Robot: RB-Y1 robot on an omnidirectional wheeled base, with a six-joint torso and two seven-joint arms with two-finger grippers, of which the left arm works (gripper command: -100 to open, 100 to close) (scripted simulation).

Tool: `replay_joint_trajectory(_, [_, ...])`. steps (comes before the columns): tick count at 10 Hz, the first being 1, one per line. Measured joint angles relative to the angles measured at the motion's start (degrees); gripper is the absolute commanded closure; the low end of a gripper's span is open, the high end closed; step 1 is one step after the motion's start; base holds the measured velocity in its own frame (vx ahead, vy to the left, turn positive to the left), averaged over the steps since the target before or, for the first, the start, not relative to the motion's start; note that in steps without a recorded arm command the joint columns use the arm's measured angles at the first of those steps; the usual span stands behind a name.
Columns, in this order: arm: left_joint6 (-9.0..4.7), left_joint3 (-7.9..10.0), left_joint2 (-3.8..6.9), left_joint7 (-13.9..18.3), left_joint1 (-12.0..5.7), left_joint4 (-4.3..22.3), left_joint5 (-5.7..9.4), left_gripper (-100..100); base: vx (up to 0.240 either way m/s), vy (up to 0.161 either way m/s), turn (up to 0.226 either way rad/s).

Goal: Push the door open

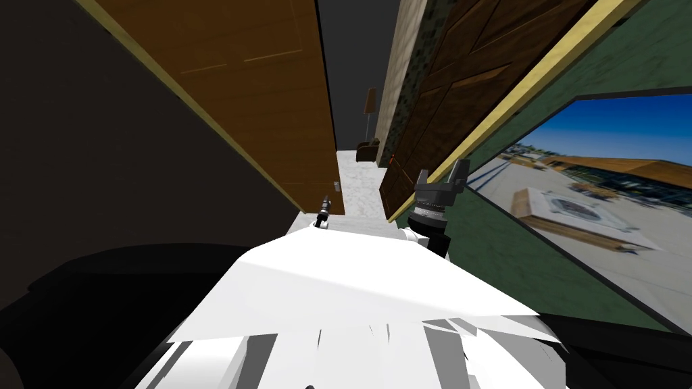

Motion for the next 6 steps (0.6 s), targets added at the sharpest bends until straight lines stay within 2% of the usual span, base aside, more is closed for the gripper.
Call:
replay_joint_trajectory(5, [-0.73,0.60,-0.08,0.1,-2.26,5.5,-0.24,-100,0.092,-0.014,-0.008])
replay_joint_trajectory(6, [-0.72,0.61,-0.08,0.2,-2.32,5.6,-0.24,-100,0.122,0.023,-0.020])
